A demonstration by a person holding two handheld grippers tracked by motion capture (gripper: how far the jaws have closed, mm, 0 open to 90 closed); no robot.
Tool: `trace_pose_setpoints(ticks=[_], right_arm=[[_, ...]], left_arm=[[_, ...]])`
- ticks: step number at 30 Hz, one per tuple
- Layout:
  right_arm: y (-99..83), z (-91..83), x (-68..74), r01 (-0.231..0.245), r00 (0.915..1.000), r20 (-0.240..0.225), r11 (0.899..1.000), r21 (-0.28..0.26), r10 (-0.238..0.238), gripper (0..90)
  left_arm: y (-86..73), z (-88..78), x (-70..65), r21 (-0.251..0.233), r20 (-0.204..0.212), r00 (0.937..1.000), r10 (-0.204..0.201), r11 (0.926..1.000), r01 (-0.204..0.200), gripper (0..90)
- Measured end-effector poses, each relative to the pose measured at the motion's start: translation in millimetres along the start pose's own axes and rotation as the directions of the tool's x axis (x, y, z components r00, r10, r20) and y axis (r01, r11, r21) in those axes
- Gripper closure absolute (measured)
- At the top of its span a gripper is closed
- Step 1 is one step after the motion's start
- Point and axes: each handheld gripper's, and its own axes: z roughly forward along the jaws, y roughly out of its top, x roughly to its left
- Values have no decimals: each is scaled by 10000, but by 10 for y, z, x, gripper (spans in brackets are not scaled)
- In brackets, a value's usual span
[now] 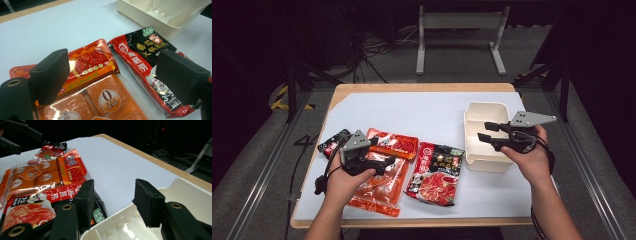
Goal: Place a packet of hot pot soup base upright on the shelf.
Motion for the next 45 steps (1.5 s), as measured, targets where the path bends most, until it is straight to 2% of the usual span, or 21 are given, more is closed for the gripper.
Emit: trace_pose_setpoints(ticks=[2, 3, 8, 15, 17, 24, 30, 38, 40, 42, 45], right_arm=[[-14, -2, -3, -29, 10000, 42, 10000, 57, 29, 499], [-19, 0, -5, -117, 9999, 22, 9999, 79, 117, 486], [-4, -28, -4, -238, 9997, 63, 9997, 47, 238, 466], [0, -138, -13, -419, 9988, 259, 9989, -192, 424, 444], [-13, -164, -15, -450, 9986, 282, 9988, -198, 456, 442], [-82, -215, -16, -579, 9978, 317, 9982, -127, 583, 443], [-128, -297, -7, -708, 9960, 534, 9975, -85, 712, 436], [-157, -340, -20, -819, 9943, 674, 9966, -91, 823, 434], [-163, -336, -23, -869, 9942, 623, 9962, -108, 874, 435], [-164, -328, -34, -1006, 9943, 344, 9948, -166, 1011, 436], [-164, -326, -35, -857, 9954, 430, 9963, -35, 858, 437]], left_arm=[[7, 31, -17, 44, 182, 9998, -5, 10000, 5, 101], [25, 49, -45, 56, 289, 9993, 238, 9997, -239, 94], [123, 122, -110, 249, 411, 9981, 462, 9986, -472, 104], [224, 230, -128, 227, 532, 9981, 301, 9993, -314, 136], [267, 266, -125, 109, 539, 9980, 345, 9993, -351, 141], [391, 409, -124, 153, 631, 9967, 514, 9985, -525, 157], [464, 632, -83, 458, 838, 9954, 459, 9977, -499, 146], [541, 797, -99, 430, 994, 9942, 401, 9981, -445, 148], [564, 858, -99, 446, 1107, 9934, 292, 9984, -343, 150], [577, 902, -100, 451, 1260, 9920, 87, 9989, -145, 159], [596, 974, -109, 583, 1235, 9923, 66, 9982, -139, 184]])
